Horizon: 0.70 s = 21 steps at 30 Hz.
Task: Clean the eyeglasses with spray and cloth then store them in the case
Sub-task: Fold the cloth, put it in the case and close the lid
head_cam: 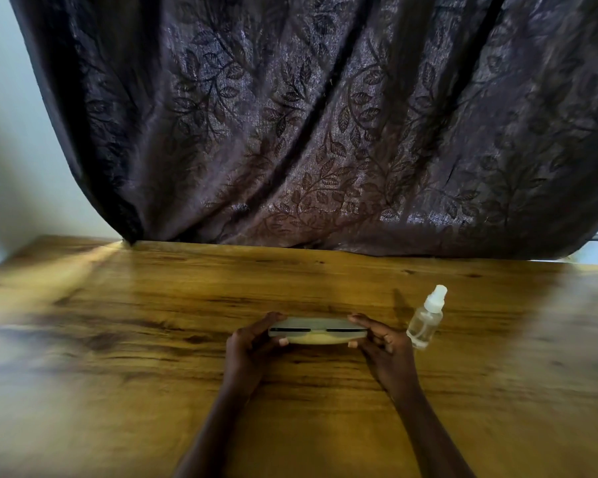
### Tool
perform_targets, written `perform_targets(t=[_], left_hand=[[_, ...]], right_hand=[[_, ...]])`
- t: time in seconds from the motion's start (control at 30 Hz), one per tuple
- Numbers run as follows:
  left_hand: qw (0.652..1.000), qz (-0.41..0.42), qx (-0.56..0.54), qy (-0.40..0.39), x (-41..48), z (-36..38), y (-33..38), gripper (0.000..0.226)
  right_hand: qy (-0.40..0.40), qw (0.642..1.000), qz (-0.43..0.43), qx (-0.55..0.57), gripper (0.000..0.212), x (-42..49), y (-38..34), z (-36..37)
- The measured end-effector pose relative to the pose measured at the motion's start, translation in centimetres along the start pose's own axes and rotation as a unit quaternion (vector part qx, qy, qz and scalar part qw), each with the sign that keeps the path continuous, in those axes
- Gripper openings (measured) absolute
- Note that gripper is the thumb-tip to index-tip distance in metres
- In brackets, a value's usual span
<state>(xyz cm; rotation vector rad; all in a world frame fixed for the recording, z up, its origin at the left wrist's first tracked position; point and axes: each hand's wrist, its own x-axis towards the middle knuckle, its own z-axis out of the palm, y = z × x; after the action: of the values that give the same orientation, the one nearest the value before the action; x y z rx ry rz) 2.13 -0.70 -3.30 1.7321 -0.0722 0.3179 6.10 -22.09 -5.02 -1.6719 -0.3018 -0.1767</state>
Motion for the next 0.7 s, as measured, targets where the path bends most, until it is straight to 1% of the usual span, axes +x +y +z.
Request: perform_targets(t=[0.23, 0.5, 0.57, 0.7], left_hand=[[1.0, 0.011, 0.001, 0.017, -0.08, 0.14, 0.28, 0.043], [1.0, 0.027, 0.009, 0.005, -0.17, -0.15, -0.02, 0.039], [1.0, 0.02, -0.009, -0.003, -0.15, -0.24, -0.18, 0.04], [0.998, -0.02, -0.059, -0.017, -0.06, -0.33, -0.28, 0.041]], right_hand=[[0.014, 1.0, -0.012, -0.016, 0.041, -0.06, -0.25, 0.05], [0.008, 1.0, -0.003, 0.004, 0.043, -0.04, -0.17, -0.19], [0.008, 1.0, 0.0, 0.008, 0.044, -0.01, -0.21, -0.2], [0.005, 1.0, 0.01, 0.006, 0.043, -0.21, -0.53, -0.2]])
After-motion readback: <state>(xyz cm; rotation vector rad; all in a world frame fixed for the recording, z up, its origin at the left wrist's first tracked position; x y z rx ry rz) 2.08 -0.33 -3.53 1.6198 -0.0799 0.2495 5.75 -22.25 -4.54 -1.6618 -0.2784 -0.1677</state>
